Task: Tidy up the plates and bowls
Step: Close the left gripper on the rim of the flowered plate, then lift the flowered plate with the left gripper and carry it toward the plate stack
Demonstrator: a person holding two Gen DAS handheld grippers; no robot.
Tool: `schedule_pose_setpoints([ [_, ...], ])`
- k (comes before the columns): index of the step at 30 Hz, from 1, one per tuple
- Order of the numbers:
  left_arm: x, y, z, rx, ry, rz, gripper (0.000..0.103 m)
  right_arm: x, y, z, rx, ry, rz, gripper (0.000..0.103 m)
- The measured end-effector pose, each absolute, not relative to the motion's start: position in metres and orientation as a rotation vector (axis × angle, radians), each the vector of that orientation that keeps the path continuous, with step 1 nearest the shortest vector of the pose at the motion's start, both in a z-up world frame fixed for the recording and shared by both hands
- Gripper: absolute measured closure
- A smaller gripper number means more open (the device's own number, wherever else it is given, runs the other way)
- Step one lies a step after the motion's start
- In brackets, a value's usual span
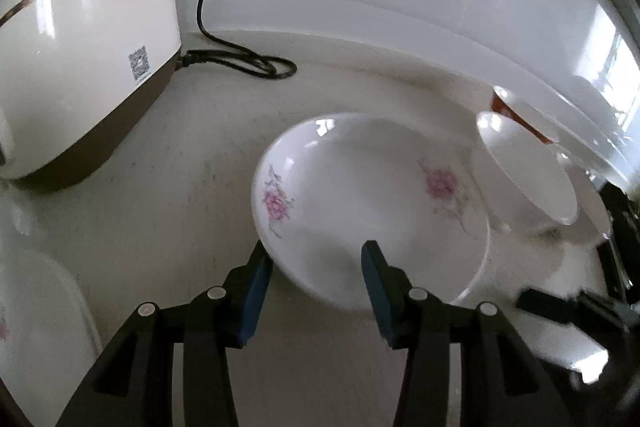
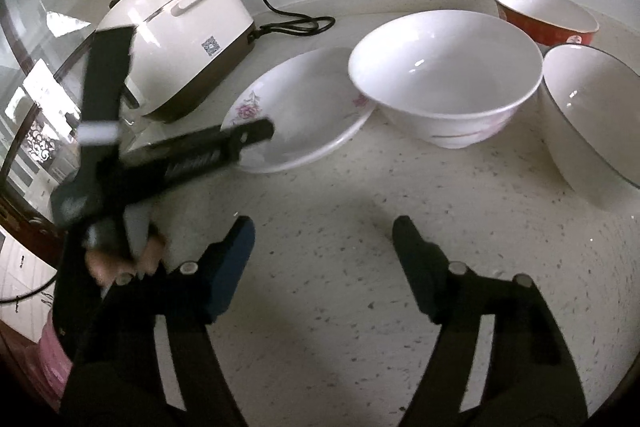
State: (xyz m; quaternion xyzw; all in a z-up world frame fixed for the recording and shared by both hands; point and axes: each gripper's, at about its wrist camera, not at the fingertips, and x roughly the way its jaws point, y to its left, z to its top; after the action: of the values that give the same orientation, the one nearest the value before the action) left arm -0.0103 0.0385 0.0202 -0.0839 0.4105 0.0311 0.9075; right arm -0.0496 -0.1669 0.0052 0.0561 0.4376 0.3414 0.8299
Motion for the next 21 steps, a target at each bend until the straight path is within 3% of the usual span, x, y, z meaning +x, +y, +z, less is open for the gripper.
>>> schedule_pose_setpoints([
  [14, -0.061, 0.028, 0.022, -0.196, 0.89, -0.047, 0.05, -0.044, -0.182, 0.004, 0.209, 0.945, 0.705, 0.034],
  [17, -0.063, 0.043, 0.031, -0.241, 0.811, -0.019, 0.028, -0.043, -0.183, 0.004, 0.225, 0.947, 0.705, 0.035],
  [18, -0.064, 0.046, 0.037, -0.244, 0.78, 0.018, 0.015, -0.043, -0.183, 0.004, 0.224, 0.946, 0.702, 0.035],
  [21, -0.052, 0.056, 0.045, -0.265, 0.759, 0.061, 0.01, -0.044, -0.183, 0.004, 0.217, 0.942, 0.69, 0.041],
])
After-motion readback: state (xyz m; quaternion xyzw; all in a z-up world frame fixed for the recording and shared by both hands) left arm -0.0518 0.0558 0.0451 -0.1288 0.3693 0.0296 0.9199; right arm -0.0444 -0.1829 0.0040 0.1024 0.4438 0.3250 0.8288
